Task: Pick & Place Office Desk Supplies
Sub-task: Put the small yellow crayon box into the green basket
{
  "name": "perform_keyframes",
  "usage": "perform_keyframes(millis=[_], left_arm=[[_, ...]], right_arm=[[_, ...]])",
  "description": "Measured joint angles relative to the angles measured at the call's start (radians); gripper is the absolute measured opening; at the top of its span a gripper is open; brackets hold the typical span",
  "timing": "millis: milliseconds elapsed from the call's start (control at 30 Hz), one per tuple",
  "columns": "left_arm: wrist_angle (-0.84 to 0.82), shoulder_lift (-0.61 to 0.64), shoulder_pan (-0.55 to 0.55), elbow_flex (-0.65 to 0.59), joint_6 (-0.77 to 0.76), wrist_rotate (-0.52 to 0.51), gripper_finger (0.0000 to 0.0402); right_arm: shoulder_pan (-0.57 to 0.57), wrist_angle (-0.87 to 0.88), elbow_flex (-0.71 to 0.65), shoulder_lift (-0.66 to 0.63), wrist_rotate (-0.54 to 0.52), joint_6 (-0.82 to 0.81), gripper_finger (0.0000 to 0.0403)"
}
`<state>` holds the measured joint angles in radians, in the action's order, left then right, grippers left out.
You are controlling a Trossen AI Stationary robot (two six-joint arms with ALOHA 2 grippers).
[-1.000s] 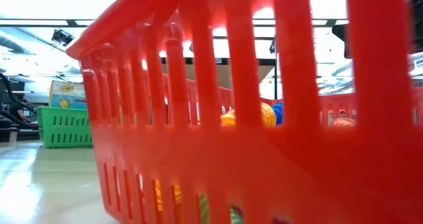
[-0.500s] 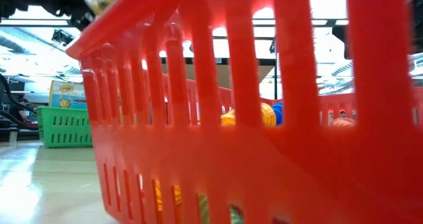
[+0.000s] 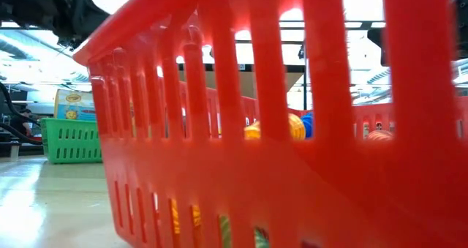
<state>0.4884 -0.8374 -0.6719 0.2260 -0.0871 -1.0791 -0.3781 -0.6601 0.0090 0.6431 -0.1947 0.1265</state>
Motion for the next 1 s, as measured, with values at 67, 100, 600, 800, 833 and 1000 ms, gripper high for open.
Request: perform_keyframes(millis=[67,100,600,800,833,1000], left_arm=[[-0.05,-0.002,0.0,0.0,-0.057,-0.027,0.0052],[-0.063,-0.002,0.0,0.0,-0.084,-0.028,0.0052],[-0.179,-0.002,0.049,0.0,-0.206,0.032,0.0052],[-0.178,-0.034,0.104,0.001,-0.239,0.087,0.0052],[-0.18,-0.041,0.114,0.001,-0.244,0.088,0.0052],[-0.168,-0.096,0.179,0.001,-0.283,0.218,0.0052]], right_arm=[[0.0,0.0,0.0,0.0,0.0,-0.005,0.021],[0.0,0.0,0.0,0.0,0.0,-0.007,0.021],[0.0,-0.001,0.0,0.0,-0.003,-0.01,0.021],[0.0,-0.001,0.0,0.0,-0.008,0.002,0.021],[0.0,-0.001,0.0,0.0,-0.008,0.002,0.021],[0.0,-0.001,0.0,0.0,-0.009,0.002,0.021]])
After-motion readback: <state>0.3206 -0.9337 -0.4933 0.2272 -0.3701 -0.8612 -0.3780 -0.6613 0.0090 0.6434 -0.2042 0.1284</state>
